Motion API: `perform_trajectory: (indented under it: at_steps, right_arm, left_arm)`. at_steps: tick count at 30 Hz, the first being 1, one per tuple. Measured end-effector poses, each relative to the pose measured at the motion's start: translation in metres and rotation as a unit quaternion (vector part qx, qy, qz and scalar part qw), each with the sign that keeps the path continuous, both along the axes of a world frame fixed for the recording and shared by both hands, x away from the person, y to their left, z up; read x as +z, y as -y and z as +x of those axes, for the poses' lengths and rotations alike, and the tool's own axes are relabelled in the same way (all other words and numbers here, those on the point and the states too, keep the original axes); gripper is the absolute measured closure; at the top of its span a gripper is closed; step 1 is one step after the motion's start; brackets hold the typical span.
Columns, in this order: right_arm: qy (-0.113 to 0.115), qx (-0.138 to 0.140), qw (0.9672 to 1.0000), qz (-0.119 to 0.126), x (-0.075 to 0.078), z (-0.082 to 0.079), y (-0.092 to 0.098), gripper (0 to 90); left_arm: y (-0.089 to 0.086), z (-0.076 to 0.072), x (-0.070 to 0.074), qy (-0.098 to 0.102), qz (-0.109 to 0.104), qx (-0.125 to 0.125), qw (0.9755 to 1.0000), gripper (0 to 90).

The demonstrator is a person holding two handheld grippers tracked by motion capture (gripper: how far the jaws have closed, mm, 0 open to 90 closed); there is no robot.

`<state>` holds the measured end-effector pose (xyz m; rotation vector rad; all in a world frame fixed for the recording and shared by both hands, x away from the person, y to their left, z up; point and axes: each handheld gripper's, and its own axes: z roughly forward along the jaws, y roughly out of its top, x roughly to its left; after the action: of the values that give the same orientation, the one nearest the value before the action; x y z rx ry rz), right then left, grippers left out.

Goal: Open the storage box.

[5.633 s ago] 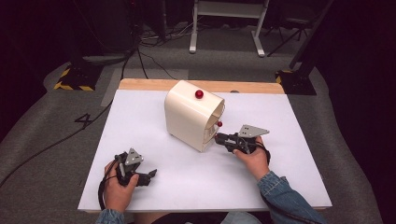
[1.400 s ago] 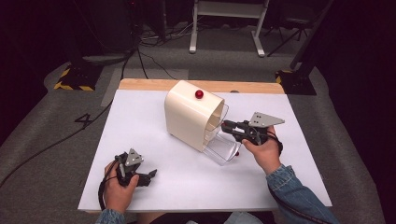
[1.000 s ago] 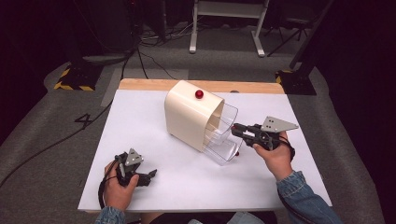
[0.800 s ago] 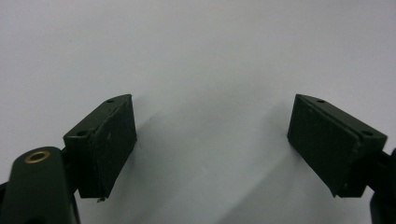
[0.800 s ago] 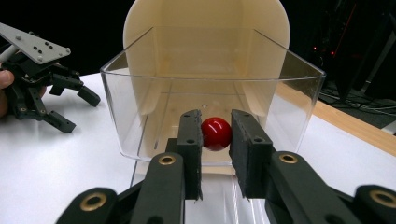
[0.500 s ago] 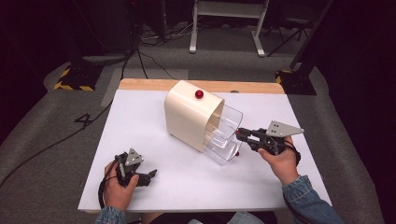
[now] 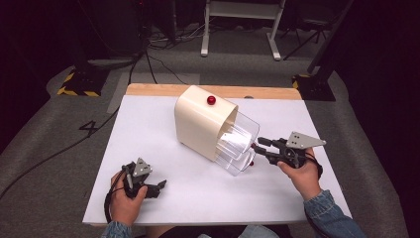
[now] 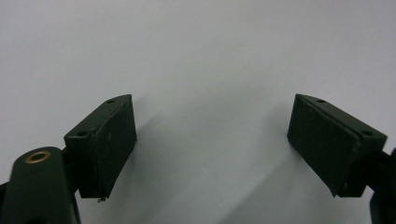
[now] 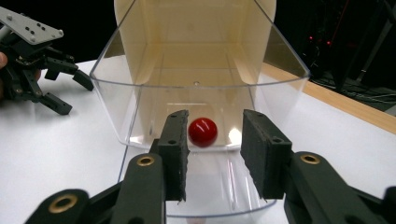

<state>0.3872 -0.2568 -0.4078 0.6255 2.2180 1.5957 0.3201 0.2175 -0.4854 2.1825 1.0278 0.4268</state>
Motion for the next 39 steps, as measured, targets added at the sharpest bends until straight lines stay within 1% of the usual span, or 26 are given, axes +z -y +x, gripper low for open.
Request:
perform_trajectory:
  at_steps: [8, 13, 19, 22, 28, 29, 30, 31, 34, 36, 37, 39]
  right_arm:
    - [-0.003, -0.019, 0.9998, -0.003, 0.003, -0.01, 0.024, 55.3]
    - [-0.01, -0.032, 0.9993, -0.016, 0.006, -0.02, 0.046, 50.6]
    - [-0.03, -0.056, 0.9977, -0.026, 0.004, -0.031, 0.072, 44.5]
    - [-0.041, -0.062, 0.9965, -0.038, 0.002, -0.035, 0.084, 41.8]
    - [-0.066, -0.075, 0.9933, -0.059, -0.004, -0.041, 0.102, 39.4]
    - [-0.071, -0.076, 0.9926, -0.063, -0.006, -0.042, 0.105, 39.3]
    - [-0.077, -0.082, 0.9912, -0.07, -0.01, -0.043, 0.109, 38.9]
    - [-0.077, -0.082, 0.9912, -0.07, -0.01, -0.043, 0.109, 38.9]
    - [-0.09, -0.087, 0.9887, -0.083, -0.016, -0.044, 0.115, 38.5]
    - [-0.098, -0.093, 0.986, -0.099, -0.021, -0.046, 0.119, 38.0]
    - [-0.099, -0.097, 0.9841, -0.111, -0.024, -0.046, 0.122, 37.8]
    - [-0.107, -0.102, 0.9819, -0.118, -0.029, -0.046, 0.126, 37.5]
  left_arm:
    - [0.0, 0.0, 0.0, -0.002, -0.002, 0.001, 1.0, 15.9]
    - [0.0, 0.0, 0.0, -0.002, -0.002, 0.001, 1.0, 15.9]
    - [-0.001, 0.001, 0.0, -0.003, -0.002, 0.001, 1.0, 15.8]
    - [-0.001, 0.001, 0.0, -0.004, -0.004, 0.0, 1.0, 15.8]
    - [-0.001, 0.002, 0.0, -0.006, -0.005, 0.001, 1.0, 15.7]
    - [-0.001, 0.002, 0.0, -0.006, -0.005, 0.0, 1.0, 15.7]
    - [-0.001, 0.002, 0.0, -0.006, -0.005, 0.001, 1.0, 15.7]
    - [-0.001, 0.002, 0.0, -0.006, -0.005, 0.0, 1.0, 15.7]
    - [-0.001, 0.002, 0.0, -0.007, -0.005, 0.0, 1.0, 15.7]
    - [-0.001, 0.002, 0.0, -0.007, -0.005, 0.0, 1.0, 15.7]
    - [-0.001, 0.002, 0.0, -0.007, -0.005, 0.0, 1.0, 15.7]
    - [-0.001, 0.002, 0.0, -0.008, -0.005, 0.0, 1.0, 15.7]
